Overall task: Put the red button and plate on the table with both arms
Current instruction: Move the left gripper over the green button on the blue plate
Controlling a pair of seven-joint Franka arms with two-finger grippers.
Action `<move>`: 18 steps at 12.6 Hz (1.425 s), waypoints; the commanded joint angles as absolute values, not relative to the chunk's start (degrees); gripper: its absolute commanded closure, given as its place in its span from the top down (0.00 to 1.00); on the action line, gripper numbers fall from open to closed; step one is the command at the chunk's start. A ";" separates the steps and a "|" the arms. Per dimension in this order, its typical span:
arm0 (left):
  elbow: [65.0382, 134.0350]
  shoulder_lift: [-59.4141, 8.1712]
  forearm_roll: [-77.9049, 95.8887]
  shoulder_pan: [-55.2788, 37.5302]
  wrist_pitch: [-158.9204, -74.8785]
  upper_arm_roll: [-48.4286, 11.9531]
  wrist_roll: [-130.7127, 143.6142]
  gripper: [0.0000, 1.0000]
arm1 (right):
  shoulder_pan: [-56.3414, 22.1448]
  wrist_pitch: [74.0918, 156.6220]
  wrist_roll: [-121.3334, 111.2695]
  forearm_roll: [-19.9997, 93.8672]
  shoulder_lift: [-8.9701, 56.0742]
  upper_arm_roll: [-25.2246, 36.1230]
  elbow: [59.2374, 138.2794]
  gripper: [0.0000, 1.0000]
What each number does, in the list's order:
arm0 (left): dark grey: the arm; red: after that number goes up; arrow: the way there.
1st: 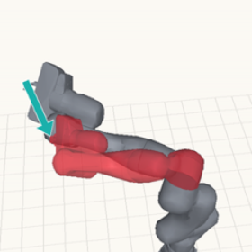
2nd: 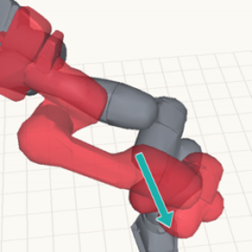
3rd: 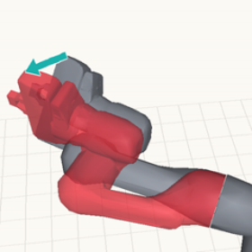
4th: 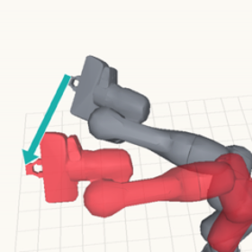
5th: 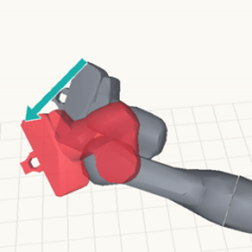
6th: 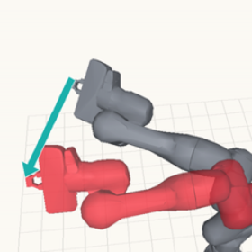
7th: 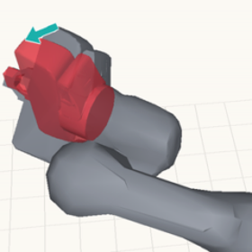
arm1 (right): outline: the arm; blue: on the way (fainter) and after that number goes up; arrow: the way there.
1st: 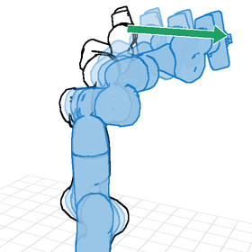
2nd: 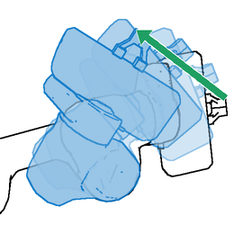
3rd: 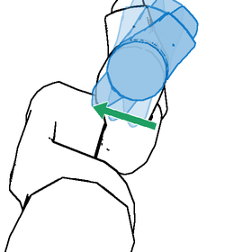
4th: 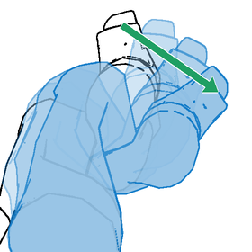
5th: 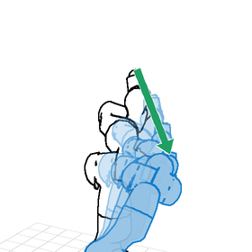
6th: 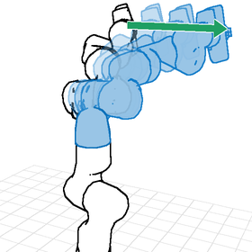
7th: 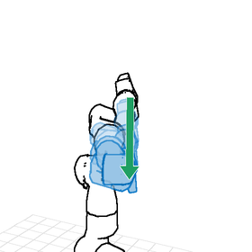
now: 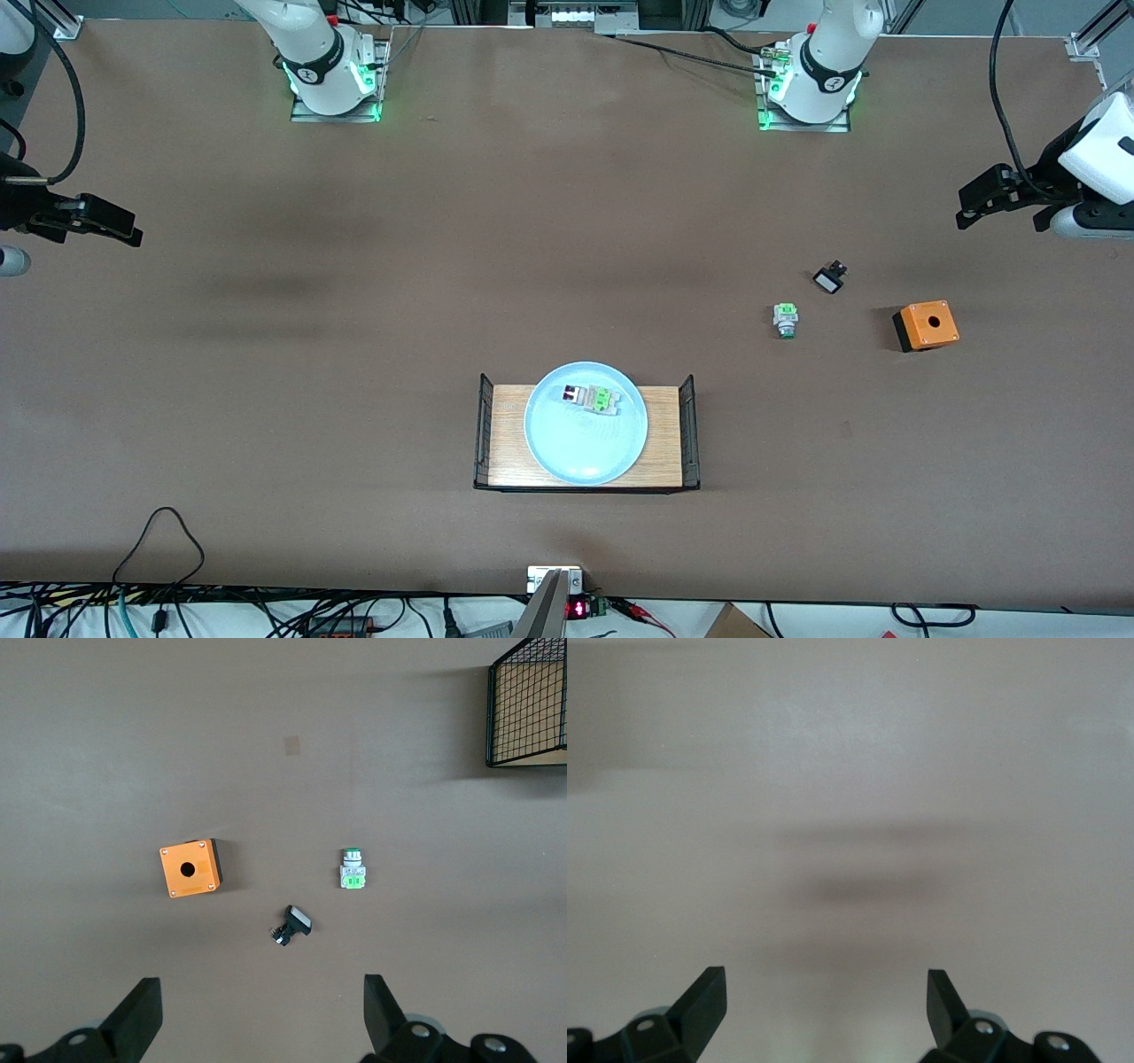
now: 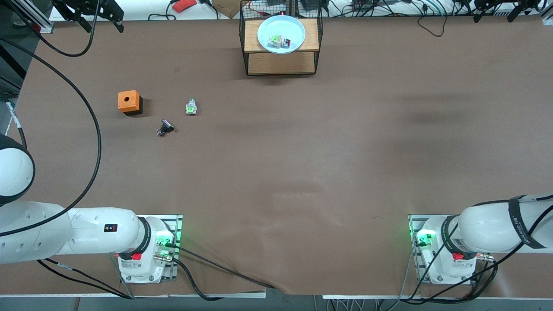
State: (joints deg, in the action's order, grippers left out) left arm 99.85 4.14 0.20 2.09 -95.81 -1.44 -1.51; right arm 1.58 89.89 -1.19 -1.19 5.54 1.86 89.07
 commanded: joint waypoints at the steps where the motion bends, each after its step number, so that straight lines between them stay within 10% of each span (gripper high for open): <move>1: 98.78 3.69 -1.84 1.58 -94.83 -1.32 -1.84 1.00 | 1.67 89.74 -1.32 -1.14 4.83 1.76 89.03 1.00; 9: 98.09 -2.88 2.29 0.98 -92.54 -3.50 11.13 1.00 | 1.76 89.74 -1.32 -1.14 4.92 1.84 89.03 1.00; 18: 69.74 -31.00 0.70 -12.46 -93.42 -8.17 66.29 1.00 | 1.85 89.74 -1.32 -1.05 4.92 1.93 89.03 1.00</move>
State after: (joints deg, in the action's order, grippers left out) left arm 80.44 -24.51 1.77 -9.91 -95.18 -8.41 56.40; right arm 1.67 89.89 -1.18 -1.19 5.54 1.96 89.05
